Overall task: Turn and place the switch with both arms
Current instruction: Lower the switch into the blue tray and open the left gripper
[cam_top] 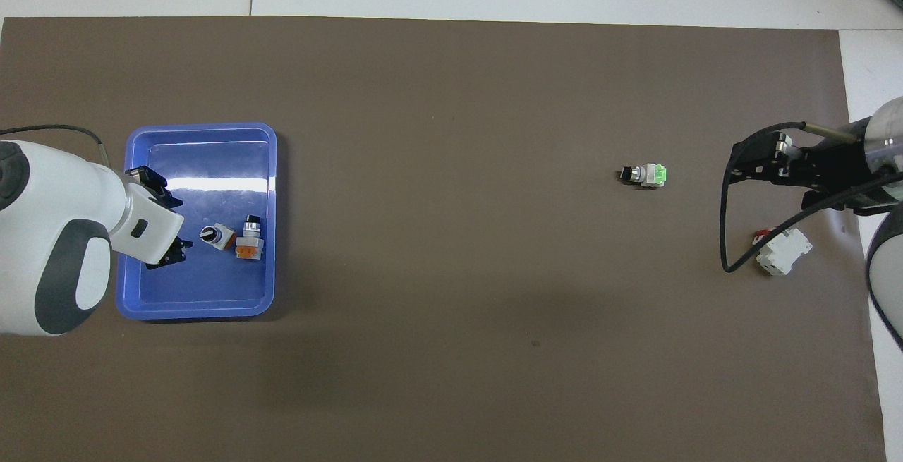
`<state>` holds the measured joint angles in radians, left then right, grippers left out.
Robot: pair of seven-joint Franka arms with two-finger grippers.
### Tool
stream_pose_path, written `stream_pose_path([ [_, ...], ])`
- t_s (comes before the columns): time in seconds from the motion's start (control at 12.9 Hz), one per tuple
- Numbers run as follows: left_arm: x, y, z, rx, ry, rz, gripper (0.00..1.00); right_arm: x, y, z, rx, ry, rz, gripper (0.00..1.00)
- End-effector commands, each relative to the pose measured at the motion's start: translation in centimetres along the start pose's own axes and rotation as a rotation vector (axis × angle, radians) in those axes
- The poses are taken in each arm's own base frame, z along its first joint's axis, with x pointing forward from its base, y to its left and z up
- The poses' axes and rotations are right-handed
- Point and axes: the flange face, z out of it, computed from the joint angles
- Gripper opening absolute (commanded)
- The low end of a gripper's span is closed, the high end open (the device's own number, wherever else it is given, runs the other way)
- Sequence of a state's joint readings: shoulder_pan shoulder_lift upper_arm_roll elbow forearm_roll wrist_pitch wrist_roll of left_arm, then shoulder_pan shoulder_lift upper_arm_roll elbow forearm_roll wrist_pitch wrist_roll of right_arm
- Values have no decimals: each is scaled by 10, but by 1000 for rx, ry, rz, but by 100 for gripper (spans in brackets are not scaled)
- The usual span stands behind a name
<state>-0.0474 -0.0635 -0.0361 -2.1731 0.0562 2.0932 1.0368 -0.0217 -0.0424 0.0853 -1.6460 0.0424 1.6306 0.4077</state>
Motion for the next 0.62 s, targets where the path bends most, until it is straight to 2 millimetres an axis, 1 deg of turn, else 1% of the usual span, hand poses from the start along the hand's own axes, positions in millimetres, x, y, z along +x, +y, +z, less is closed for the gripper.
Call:
stream_pose_path([
  [0.0,-10,16,-24,-3,-30,-228,100,1,13,-1,17,13,-7,100],
  [0.08,-11,16,-26,0,-27,-315,100,4,18,-1,18,17,-31,100],
  [0.15,-11,17,-28,0,-28,-394,100,3,17,-2,20,18,-49,100],
  [0.23,-12,19,-27,-14,-42,-438,100,3,17,-2,21,18,-51,100],
  [0.39,-13,21,-27,-18,-47,-457,100,6,21,-2,24,20,-48,100],
  [0.46,-16,17,-29,-8,-33,-516,100,9,27,-3,26,22,-60,100],
  [0.54,-17,15,-29,0,-25,-635,100,12,33,-3,20,11,-116,100],
])
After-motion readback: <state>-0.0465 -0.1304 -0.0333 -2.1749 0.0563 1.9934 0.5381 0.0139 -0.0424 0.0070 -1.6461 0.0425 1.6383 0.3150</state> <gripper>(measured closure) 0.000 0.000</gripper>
